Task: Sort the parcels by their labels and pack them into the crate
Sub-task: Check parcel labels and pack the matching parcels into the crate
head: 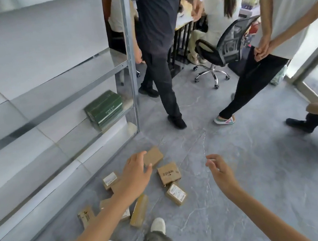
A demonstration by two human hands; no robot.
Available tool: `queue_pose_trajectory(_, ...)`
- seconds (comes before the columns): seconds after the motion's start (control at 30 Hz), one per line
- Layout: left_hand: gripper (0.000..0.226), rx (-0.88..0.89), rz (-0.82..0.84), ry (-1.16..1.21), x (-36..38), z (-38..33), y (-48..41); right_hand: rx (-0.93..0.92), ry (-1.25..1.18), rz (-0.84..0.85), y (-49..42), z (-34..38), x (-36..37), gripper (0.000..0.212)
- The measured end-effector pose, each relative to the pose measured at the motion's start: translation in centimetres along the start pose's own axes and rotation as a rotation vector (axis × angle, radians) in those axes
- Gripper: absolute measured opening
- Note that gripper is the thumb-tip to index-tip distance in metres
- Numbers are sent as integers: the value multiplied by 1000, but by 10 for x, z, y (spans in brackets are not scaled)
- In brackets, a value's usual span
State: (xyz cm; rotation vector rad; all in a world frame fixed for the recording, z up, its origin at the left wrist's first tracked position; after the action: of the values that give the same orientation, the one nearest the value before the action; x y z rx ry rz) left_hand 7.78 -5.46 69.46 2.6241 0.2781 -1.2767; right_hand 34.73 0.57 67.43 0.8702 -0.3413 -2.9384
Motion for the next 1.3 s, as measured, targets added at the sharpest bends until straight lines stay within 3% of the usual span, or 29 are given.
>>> queue_pose_trajectory(0.27, 40, -152, 171, 15, 55, 33, -96, 167, 108, 76, -82, -43, 52, 14)
queue_pose_trajectory(0.5, 40, -349, 315, 66, 153, 99, -143, 317, 208, 171, -147, -117, 111, 18)
queue_pose_trajectory(0.73, 40, -496, 457, 106, 346, 208, -217, 397, 320, 248, -246, -275, 217, 32)
queue_pose_trajectory(0.87, 19, -547, 557, 160, 480, 283, -257, 439, 301, 269, -320, -395, 300, 40)
queue_pose_trajectory(1.0, 52, -571, 687, 208, 597, 353, -285, 479, 303, 287, -385, -496, 365, 50)
queue_pose_trajectory(1.07, 65, -572, 740, 281, 633, 373, -294, 478, 257, 315, -405, -532, 390, 45)
queue_pose_trajectory(1.17, 66, -656, 708, 529, 649, 371, -301, 506, 129, 338, -414, -556, 409, 37)
queue_pose_trajectory(1.3, 57, -725, 495, 691, 599, 332, -304, 485, -36, 252, -395, -515, 377, 38)
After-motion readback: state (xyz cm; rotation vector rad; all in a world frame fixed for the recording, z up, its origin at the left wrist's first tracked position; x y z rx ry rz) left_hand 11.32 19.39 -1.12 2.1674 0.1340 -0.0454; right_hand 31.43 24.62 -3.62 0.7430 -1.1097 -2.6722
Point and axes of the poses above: each hand's wrist, its own y-axis away from the middle knuckle, its own x-axis out of the palm, z = x × y, the point moved 1 cm from there along -y, towards the middle knuckle, and after that the axes turned 3 degrees about -z, right-handed, at the moved point
